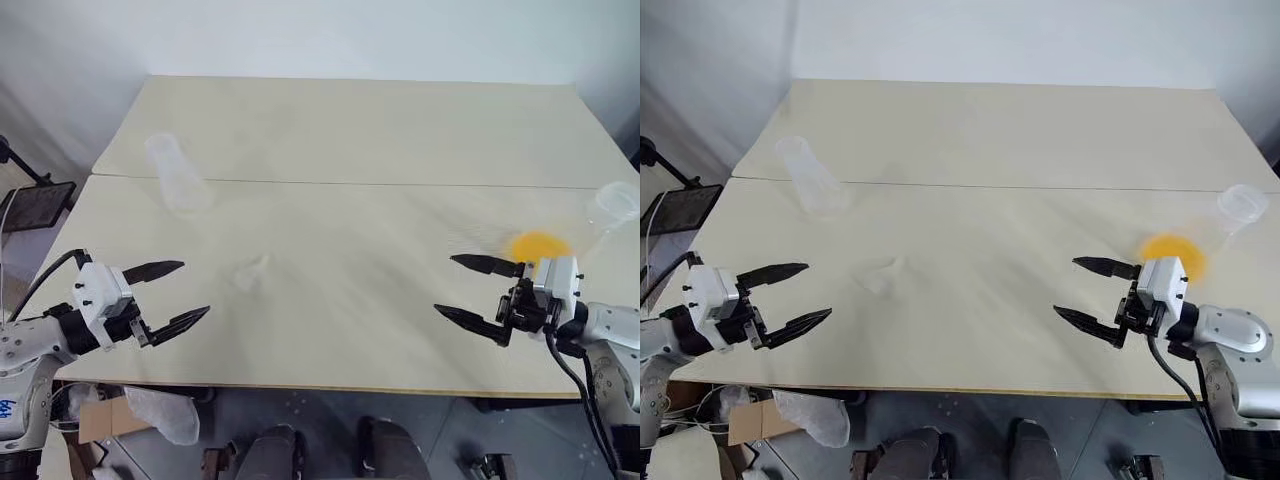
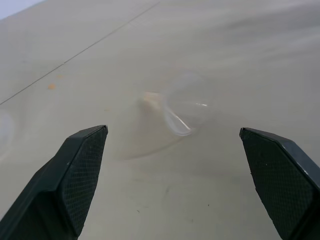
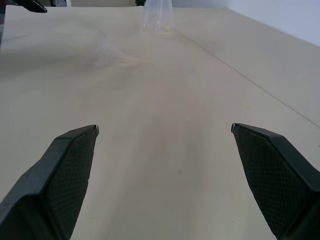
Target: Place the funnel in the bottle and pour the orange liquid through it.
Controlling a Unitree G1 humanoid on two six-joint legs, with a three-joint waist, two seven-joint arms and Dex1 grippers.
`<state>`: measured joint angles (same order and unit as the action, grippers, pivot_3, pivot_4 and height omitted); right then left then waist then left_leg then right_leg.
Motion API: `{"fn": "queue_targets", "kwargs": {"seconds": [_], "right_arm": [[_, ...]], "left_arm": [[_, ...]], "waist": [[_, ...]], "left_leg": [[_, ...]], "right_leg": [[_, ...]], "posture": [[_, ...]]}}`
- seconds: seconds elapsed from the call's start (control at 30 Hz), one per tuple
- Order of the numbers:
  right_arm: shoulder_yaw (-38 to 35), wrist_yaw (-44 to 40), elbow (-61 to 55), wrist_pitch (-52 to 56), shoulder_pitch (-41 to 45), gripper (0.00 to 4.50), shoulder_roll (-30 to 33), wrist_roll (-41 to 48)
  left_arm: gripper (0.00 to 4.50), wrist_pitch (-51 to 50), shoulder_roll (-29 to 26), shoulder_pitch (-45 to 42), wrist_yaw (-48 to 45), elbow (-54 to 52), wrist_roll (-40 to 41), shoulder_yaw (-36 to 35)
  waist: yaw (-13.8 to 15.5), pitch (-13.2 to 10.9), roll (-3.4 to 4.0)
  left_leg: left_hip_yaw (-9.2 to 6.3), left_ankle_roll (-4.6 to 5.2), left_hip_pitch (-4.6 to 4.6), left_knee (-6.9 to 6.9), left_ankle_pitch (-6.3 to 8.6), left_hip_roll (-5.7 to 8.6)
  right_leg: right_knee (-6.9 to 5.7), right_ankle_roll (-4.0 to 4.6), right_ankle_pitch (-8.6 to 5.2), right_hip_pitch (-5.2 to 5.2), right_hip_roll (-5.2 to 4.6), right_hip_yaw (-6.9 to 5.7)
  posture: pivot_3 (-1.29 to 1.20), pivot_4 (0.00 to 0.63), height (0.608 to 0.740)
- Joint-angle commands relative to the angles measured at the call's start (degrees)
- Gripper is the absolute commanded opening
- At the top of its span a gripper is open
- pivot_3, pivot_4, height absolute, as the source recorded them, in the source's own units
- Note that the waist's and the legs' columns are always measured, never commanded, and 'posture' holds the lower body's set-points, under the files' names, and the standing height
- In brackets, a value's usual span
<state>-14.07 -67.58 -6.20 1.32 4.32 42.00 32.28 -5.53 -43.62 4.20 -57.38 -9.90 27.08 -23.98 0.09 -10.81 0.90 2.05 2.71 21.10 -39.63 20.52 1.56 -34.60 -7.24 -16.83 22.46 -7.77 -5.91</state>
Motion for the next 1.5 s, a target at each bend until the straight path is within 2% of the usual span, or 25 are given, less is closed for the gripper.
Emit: {"fn": "queue_targets", "kwargs": {"seconds": [0.03,0.43,0.5,0.77,0.87,1.0,1.07,1.2,1.33,1.5], "right_arm": [[-0.8,-0.38,0.33,-0.83,0.39,4.46,-0.06,0.08],[2.86,-0.28,1.81,0.74,4.28,4.46,-2.56,-0.01],[3.86,1.03,1.1,2.19,5.89,4.46,-3.92,0.64],[10.37,11.75,-2.7,7.32,15.53,4.46,-15.13,-0.33],[10.45,13.83,-2.86,7.37,16.87,4.46,-16.62,-0.73],[10.41,13.57,-2.78,7.02,17.0,4.46,-15.91,-1.05],[10.03,13.23,-2.6,6.91,16.75,4.46,-15.26,-1.1],[9.31,12.64,-2.47,6.55,15.38,4.46,-13.8,-1.29],[9.34,12.45,-3.27,6.57,14.22,4.46,-13.32,-1.38],[9.31,13.26,-4.64,7.07,13.13,4.46,-13.49,-1.15]], "left_arm": [[4.5,0.1,-0.02,1.49,0.44,-2.26,0.82,-1.46],[4.5,-7.65,1.61,5.27,3.54,-6.62,9.15,-6.46],[4.5,-7.61,3.69,5.99,6.56,-6.74,9.22,-8.08],[4.5,-0.37,21.99,12.74,27.25,-2.52,5.32,-19.25],[4.5,-1.49,24.28,14.09,30.38,-3.21,6.27,-19.36],[4.5,-3.28,23.31,12.87,32.23,-3.97,6.76,-17.53],[4.5,-5.29,21.87,10.21,32.98,-3.79,7.99,-16.79],[4.5,-9.07,16.39,-1.45,35.26,0.15,6.21,-12.81],[4.5,-10.95,11.26,-15.39,35.99,9.55,2.57,-7.46],[4.5,-7.91,7.89,-32.33,33.79,26.97,-3.17,-0.78]], "waist": [[-0.02,0.0,0.0],[-0.13,0.0,0.0],[-0.13,0.0,0.0],[-0.3,0.0,-0.01],[0.61,0.01,-0.23],[1.52,0.03,-0.26],[1.46,0.03,-0.27],[1.34,0.04,-0.28],[0.92,0.05,-0.26],[0.33,0.04,-0.28]], "left_leg": [[0.0,0.0,0.0,0.0,0.0,0.0],[0.01,-0.01,-0.01,-0.01,0.0,-0.04],[0.01,-0.01,-0.01,-0.01,0.0,-0.04],[0.06,-0.12,-0.04,-0.02,0.06,-0.15],[-0.04,-0.13,0.01,-0.04,0.07,-0.13],[-0.09,-0.02,0.07,-0.33,0.17,-0.07],[-0.07,-0.04,0.07,-0.36,0.2,-0.06],[-0.1,-0.06,0.05,-0.35,0.19,-0.11],[0.0,-0.06,0.04,-0.33,0.18,-0.1],[0.12,-0.04,0.03,-0.31,0.18,-0.01]], "right_leg": [[0.0,0.0,0.0,0.0,0.0,0.0],[-0.02,0.0,0.0,0.0,0.01,0.02],[-0.02,0.0,0.0,0.0,0.0,0.03],[-0.12,0.04,0.0,0.09,0.13,0.03],[-0.15,0.04,0.0,0.07,0.12,-0.04],[-0.08,0.04,0.0,-0.03,0.0,-0.04],[-0.06,0.04,0.0,-0.02,-0.02,-0.01],[-0.36,0.11,-0.03,0.06,0.05,-0.04],[-0.42,0.11,-0.03,0.1,0.22,-0.08],[-0.53,0.08,-0.02,0.19,0.47,-0.47]], "posture": [[0.0,0.15,0.74],[0.0,0.15,0.74],[0.0,0.15,0.74],[0.0,0.15,0.74],[0.0,0.15,0.74],[0.0,0.15,0.74],[0.0,0.15,0.74],[0.0,0.15,0.74],[0.0,0.15,0.74],[0.0,0.15,0.74]]}}
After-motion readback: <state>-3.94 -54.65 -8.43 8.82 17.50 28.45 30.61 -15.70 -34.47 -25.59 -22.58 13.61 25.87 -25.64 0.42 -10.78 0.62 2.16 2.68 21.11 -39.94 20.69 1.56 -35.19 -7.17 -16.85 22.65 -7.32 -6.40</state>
